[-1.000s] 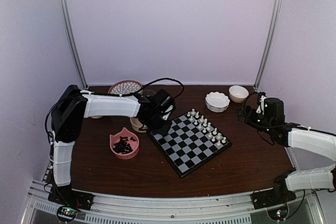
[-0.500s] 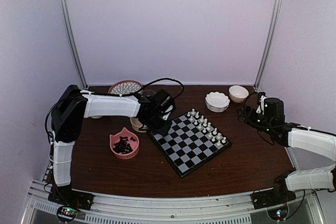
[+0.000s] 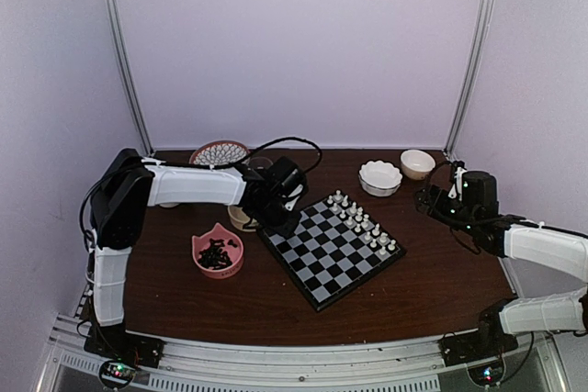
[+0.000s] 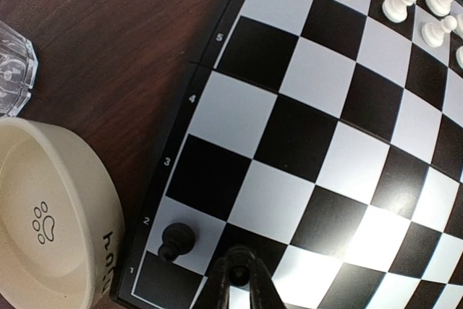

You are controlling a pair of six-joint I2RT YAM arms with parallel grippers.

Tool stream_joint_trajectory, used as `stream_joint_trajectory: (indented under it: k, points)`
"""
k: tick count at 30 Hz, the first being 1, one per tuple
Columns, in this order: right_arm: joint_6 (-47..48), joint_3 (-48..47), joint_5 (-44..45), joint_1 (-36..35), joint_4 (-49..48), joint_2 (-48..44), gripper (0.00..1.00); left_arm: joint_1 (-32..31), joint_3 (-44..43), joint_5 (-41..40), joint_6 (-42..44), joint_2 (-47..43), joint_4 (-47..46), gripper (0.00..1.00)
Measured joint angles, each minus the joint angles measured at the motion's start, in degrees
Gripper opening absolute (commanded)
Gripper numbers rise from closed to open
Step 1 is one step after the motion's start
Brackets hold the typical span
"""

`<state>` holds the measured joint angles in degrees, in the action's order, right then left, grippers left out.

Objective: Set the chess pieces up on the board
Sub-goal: Place the pawn at g7, then pick up the pawn from the storage box.

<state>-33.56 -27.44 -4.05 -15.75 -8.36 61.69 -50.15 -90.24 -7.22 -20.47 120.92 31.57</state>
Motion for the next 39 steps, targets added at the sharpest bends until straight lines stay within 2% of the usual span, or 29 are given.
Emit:
stream_joint_trajectory:
  k: [2,8,14,17,23,27,33,39]
  points:
    - [0.07,0.00,0.00,0.00,0.00,0.00,0.91,0.00,-0.09,0.00,0.00,0.11,0.02,0.14]
    - [0.17,0.00,0.00,-0.02,0.00,0.00,0.91,0.00,-0.35,0.37,0.00,0.28,0.66,0.28]
    - [0.20,0.00,0.00,-0.02,0.02,-0.02,0.90,0.00,-0.37,0.81,-0.07,-0.44,2.56,0.30]
    - [0.26,0.00,0.00,-0.02,0.04,-0.17,0.91,0.00,0.96,1.09,-0.24,-3.56,3.26,0.31]
    - [0.39,0.00,0.00,-0.02,0.17,-0.63,0.91,0.00,8.52,0.92,-0.90,-16.61,3.72,0.30]
    - [0.44,0.00,0.00,-0.02,0.87,-1.20,0.91,0.04,17.53,-1.07,-1.55,-24.13,3.10,0.31]
    - [0.68,0.00,0.04,-0.02,1.29,-2.08,0.91,1.99,31.50,-2.49,-2.45,-30.82,3.34,0.29]
    - [0.83,0.00,0.09,-0.02,1.29,-2.05,0.91,3.15,35.91,-2.73,-2.86,-35.15,3.08,0.27]
